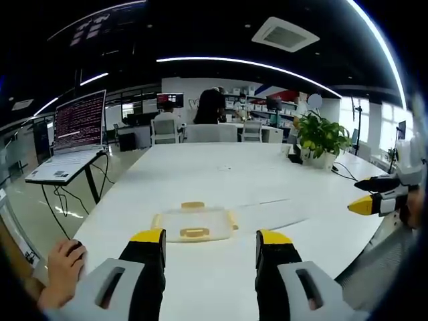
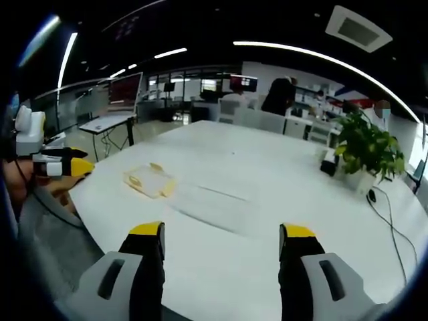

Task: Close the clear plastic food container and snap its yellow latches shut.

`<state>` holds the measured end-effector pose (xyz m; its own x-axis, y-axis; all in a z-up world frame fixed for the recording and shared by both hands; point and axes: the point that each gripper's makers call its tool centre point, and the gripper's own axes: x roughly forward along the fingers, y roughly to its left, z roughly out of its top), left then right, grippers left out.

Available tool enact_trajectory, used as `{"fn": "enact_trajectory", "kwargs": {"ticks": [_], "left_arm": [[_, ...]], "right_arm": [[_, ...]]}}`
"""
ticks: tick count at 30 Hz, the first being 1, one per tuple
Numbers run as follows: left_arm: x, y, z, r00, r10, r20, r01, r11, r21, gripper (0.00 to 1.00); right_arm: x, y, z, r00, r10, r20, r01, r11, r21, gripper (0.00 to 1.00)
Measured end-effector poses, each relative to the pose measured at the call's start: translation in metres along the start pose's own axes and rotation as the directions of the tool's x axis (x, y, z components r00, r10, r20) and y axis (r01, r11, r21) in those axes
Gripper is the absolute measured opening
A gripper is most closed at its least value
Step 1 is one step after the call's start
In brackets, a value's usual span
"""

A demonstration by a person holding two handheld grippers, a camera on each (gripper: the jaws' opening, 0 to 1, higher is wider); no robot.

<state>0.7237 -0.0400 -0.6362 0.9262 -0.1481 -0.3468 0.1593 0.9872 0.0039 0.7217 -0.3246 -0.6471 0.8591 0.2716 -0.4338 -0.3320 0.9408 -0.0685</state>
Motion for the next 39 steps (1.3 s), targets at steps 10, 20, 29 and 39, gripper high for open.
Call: {"fn": "enact_trajectory", "kwargs": {"ticks": [10, 20, 29, 39], "left_arm": [[0.0, 0.0009, -0.0006, 1.0, 0.002, -0.004, -0.002, 1.0, 0.001, 0.49], [0.0001, 0.0014, -0.0008, 1.0, 0.001, -0.004, -0.001, 1.0, 0.0, 0.49], [0.0, 0.001, -0.0006, 1.0, 0.001, -0.003, -0.001, 1.0, 0.001, 0.49], [0.0002, -0.0076, -0.003, 0.999, -0.031, -0.028, 0.032, 0.998, 0.044, 0.49]], "right_arm": [[0.0003, 0.0006, 0.0, 1.0, 0.004, 0.0, -0.004, 1.0, -0.004, 0.66], [0.0005, 0.0016, -0.0011, 1.0, 0.007, -0.005, -0.007, 1.0, -0.006, 0.65], [0.0003, 0.002, -0.0012, 1.0, 0.01, -0.007, -0.01, 1.0, -0.01, 0.65], [0.0008, -0.0005, -0.0023, 1.0, 0.006, -0.014, -0.006, 1.0, 0.016, 0.65]]}}
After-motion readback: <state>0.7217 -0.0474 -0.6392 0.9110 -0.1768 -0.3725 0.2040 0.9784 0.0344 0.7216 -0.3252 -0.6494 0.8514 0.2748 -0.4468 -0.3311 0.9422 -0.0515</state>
